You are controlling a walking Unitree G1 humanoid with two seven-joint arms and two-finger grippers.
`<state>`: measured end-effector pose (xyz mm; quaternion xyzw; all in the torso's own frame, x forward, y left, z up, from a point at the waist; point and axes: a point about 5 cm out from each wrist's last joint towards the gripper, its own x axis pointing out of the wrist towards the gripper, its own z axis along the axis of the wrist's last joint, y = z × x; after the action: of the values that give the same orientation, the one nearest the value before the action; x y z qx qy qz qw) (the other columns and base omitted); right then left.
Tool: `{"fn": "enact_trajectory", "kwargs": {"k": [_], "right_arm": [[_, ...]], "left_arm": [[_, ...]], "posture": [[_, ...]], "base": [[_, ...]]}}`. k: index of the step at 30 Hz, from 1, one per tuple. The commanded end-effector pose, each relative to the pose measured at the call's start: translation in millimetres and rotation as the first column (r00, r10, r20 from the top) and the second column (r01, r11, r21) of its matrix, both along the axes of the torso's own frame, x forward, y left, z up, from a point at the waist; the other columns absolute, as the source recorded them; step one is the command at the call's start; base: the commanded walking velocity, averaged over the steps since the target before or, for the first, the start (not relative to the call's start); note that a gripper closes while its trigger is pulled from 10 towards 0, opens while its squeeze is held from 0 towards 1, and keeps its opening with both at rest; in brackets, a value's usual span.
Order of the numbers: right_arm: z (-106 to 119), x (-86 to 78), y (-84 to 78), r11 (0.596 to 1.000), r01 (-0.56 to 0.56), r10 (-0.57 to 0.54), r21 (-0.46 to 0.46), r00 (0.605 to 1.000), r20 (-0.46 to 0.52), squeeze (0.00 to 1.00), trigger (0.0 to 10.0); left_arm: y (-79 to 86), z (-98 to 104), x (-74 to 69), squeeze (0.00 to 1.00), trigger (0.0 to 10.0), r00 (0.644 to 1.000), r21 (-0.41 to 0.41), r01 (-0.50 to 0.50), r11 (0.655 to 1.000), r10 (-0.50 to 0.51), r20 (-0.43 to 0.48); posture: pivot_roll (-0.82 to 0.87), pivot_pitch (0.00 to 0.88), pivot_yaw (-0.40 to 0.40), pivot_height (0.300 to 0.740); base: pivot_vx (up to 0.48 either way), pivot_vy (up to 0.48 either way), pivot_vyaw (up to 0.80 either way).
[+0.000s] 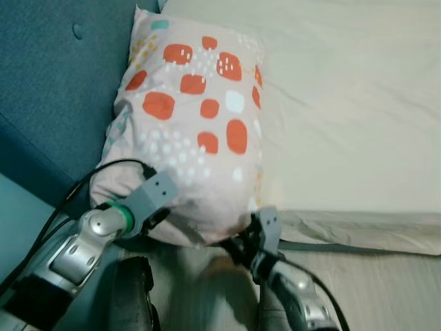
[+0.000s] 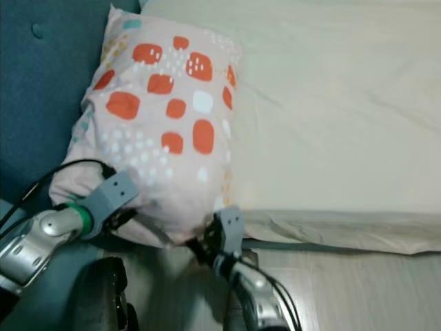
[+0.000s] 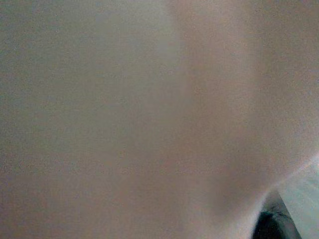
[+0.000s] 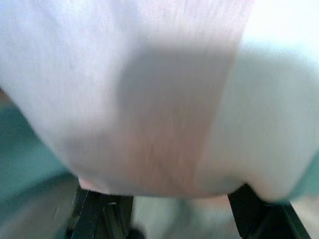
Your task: Clean up the room
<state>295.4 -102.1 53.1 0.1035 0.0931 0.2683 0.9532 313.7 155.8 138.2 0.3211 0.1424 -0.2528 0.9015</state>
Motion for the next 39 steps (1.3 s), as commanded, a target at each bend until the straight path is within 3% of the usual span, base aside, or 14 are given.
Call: {"fn": "enact_trajectory", "kwargs": {"k": [1,4,6,7,14,18,20,22,26,27,30,31,34,39], "right_arm": [[-3.9,14.1,-11.7,0.986,0.166,-0.167,-0.017,0.986,-0.030,0.00,10.0],[1.6,28.1,-21.3,0.960,0.279,-0.280,-0.032,0.959,-0.036,0.00,10.0],[30.5,56.9,-51.0,0.856,0.516,-0.515,-0.041,0.857,0.019,0.00,10.0],[38.6,62.0,-57.5,0.834,0.550,-0.549,-0.034,0.835,0.040,0.00,10.0],[58.3,73.3,-79.3,0.762,0.647,-0.642,-0.034,0.761,0.092,0.00,10.0],[72.9,79.0,-100.8,0.679,0.734,-0.728,-0.016,0.675,0.116,0.00,10.0],[74.2,80.5,-102.0,0.677,0.736,-0.729,-0.026,0.675,0.113,0.00,10.0],[60.9,80.4,-84.0,0.738,0.671,-0.668,-0.075,0.741,0.060,0.00,10.0],[46.9,75.9,-71.1,0.769,0.633,-0.635,-0.094,0.773,0.012,0.00,10.0],[36.2,71.9,-57.4,0.814,0.574,-0.578,-0.086,0.815,-0.040,0.00,10.0],[29.9,69.1,-48.4,0.842,0.533,-0.538,-0.075,0.840,-0.073,0.00,10.0],[22.0,64.0,-29.2,0.904,0.422,-0.426,-0.066,0.899,-0.096,0.00,10.0],[13.8,56.0,-4.6,0.962,0.270,-0.274,-0.051,0.956,-0.107,0.00,10.0],[4.9,48.9,-1.3,0.959,0.281,-0.283,-0.029,0.950,-0.129,0.00,10.0]], "left_arm": [[-8.6,16.6,10.7,0.00,10.0,0.995,-0.034,-0.033,0.999,0.036,0.098],[-19.1,25.0,16.6,0.00,10.0,0.990,-0.060,-0.032,0.998,0.040,0.137],[-48.0,43.8,31.6,0.00,10.0,0.975,-0.123,-0.023,0.992,0.050,0.217],[-54.1,48.0,34.4,0.00,10.0,0.972,-0.136,-0.019,0.991,0.050,0.230],[-74.4,57.1,45.6,0.00,10.0,0.960,-0.155,-0.016,0.988,0.059,0.274],[-90.8,67.8,57.0,0.00,10.0,0.940,-0.152,-0.031,0.988,0.080,0.331],[-92.1,68.6,60.2,0.00,10.0,0.934,-0.134,-0.041,0.990,0.086,0.347],[-79.8,51.1,62.3,0.00,10.0,0.938,-0.030,-0.077,0.997,0.083,0.337],[-67.6,34.5,59.5,0.00,10.0,0.952,0.009,-0.098,0.995,0.091,0.292],[-56.6,23.6,56.4,0.00,10.0,0.959,0.035,-0.114,0.993,0.101,0.265],[-49.7,17.3,54.4,0.00,10.0,0.962,0.050,-0.124,0.991,0.108,0.251],[-35.3,10.0,51.3,0.00,10.0,0.965,0.081,-0.143,0.986,0.121,0.234],[-13.5,2.3,49.7,0.00,10.0,0.965,0.124,-0.174,0.977,0.144,0.218],[9.4,-7.0,43.5,0.00,10.0,0.981,0.125,-0.155,0.980,0.138,0.136]], "posture": [[-0.04,0.194,0.108,0.566],[-0.04,0.193,0.113,0.566],[-0.03,0.191,0.118,0.566],[-0.02,0.191,0.118,0.566],[-0.01,0.194,0.118,0.566],[0.00,0.200,0.115,0.566],[-0.01,0.201,0.117,0.566],[0.00,0.212,0.119,0.566],[0.00,0.217,0.120,0.566],[0.00,0.218,0.121,0.566],[0.00,0.218,0.121,0.566],[0.01,0.221,0.122,0.566],[0.01,0.223,0.118,0.566],[0.01,0.216,0.110,0.566]], "base": [[0.000,0.000,0.00],[0.000,0.000,0.00],[0.000,0.000,0.00],[0.000,0.000,0.00],[0.000,0.000,0.00],[0.000,0.000,0.00],[0.000,0.000,0.00],[0.000,0.000,0.00],[0.000,0.000,0.00],[0.000,0.000,0.00],[0.000,0.000,0.00],[0.000,0.000,0.00],[0.000,0.000,0.00],[0.000,0.000,0.00]]}}
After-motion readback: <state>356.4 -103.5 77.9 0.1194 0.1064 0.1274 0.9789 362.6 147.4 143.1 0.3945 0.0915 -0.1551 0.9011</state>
